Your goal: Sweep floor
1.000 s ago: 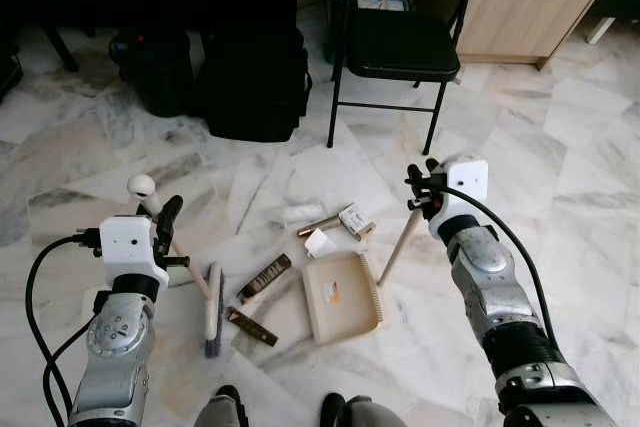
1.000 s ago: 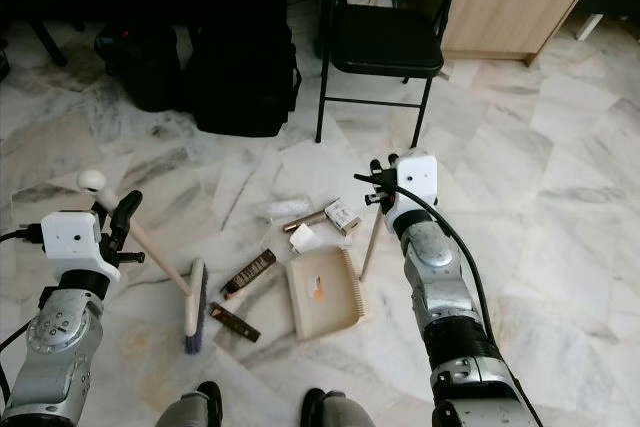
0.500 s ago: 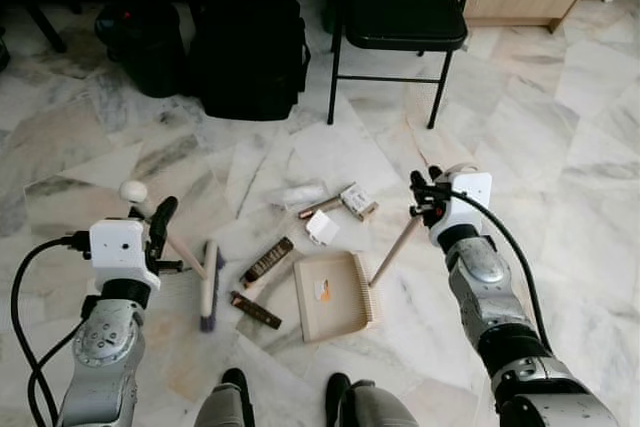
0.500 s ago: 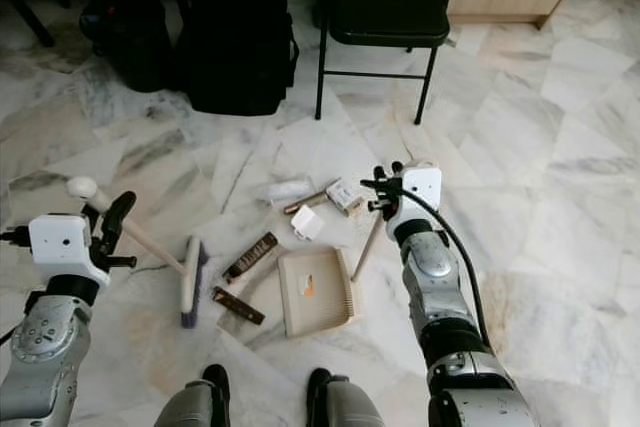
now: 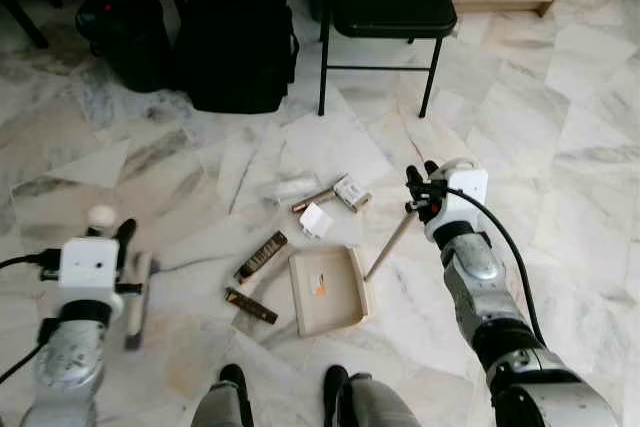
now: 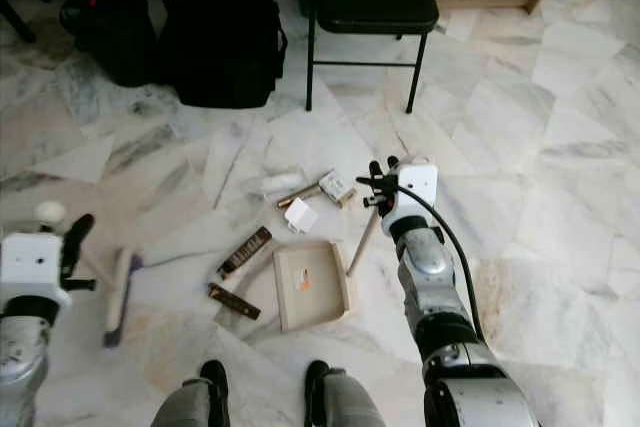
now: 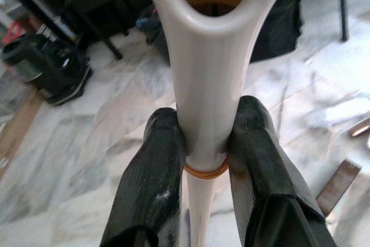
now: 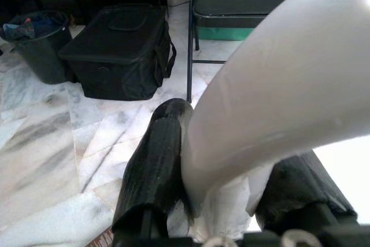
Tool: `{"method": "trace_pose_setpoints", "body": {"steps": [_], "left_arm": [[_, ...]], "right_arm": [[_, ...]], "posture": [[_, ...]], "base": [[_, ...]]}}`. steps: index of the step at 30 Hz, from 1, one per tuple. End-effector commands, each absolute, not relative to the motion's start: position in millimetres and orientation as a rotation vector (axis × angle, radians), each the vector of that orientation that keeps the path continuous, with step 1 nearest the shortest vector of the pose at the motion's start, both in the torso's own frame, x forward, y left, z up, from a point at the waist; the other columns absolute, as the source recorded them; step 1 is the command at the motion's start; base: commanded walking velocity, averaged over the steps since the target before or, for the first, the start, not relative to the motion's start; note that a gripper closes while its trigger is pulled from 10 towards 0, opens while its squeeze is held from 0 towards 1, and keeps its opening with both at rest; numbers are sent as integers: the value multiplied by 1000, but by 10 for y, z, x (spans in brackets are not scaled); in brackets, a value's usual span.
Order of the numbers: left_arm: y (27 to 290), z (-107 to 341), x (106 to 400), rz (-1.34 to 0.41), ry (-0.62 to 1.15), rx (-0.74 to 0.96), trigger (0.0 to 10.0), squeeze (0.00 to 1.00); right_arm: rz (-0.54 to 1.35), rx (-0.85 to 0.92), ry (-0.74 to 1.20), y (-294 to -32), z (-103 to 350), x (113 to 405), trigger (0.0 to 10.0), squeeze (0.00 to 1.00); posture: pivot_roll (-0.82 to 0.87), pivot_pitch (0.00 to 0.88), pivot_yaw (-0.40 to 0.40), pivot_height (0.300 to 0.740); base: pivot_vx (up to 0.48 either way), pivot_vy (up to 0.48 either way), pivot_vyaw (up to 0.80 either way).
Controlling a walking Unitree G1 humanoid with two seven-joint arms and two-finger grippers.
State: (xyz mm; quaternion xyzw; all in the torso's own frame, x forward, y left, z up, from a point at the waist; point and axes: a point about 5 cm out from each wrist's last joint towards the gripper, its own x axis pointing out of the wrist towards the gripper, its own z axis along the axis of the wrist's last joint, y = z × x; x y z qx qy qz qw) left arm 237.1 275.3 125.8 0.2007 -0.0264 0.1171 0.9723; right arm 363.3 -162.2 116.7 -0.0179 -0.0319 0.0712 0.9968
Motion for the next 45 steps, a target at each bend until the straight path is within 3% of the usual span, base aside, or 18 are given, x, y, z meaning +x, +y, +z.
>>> {"method": "trace_pose_setpoints", "body": {"steps": [1,5,8,18,28,37,45], "left_arm": [[2808,1295,2283,214,-19,437,10000,0],[2765,1271,2243,139,22,434,10000,0],[2683,1309,2203,40,40,334,10000,0],[2579,1257,2286,87,43,140,10000,0],[2449,1348,2376,-19,65,-59,10000,0],[2363,1447,2481,-1,19,-122,10000,0],[2003,1573,2621,-128,-42,-265,10000,0]], "right_arm": [[134,-20,-14,-1631,1046,3598,10000,0],[132,-17,-12,-1623,1054,3612,10000,0],[130,-9,-13,-1606,1085,3643,10000,0],[129,0,-19,-1587,1103,3658,10000,0],[117,11,-10,-1624,1093,3660,10000,0],[122,17,-5,-1604,1086,3661,10000,0],[132,17,11,-1578,1050,3647,10000,0]], "posture": [[47,368,-39,740],[51,356,-36,740],[66,339,-33,740],[55,340,-33,740],[60,343,-30,740],[72,355,-33,740],[70,360,-39,740]], "base": [[0,0,0],[0,0,0],[0,0,0],[0,0,0],[0,0,0],[0,0,0],[0,0,0]]}}
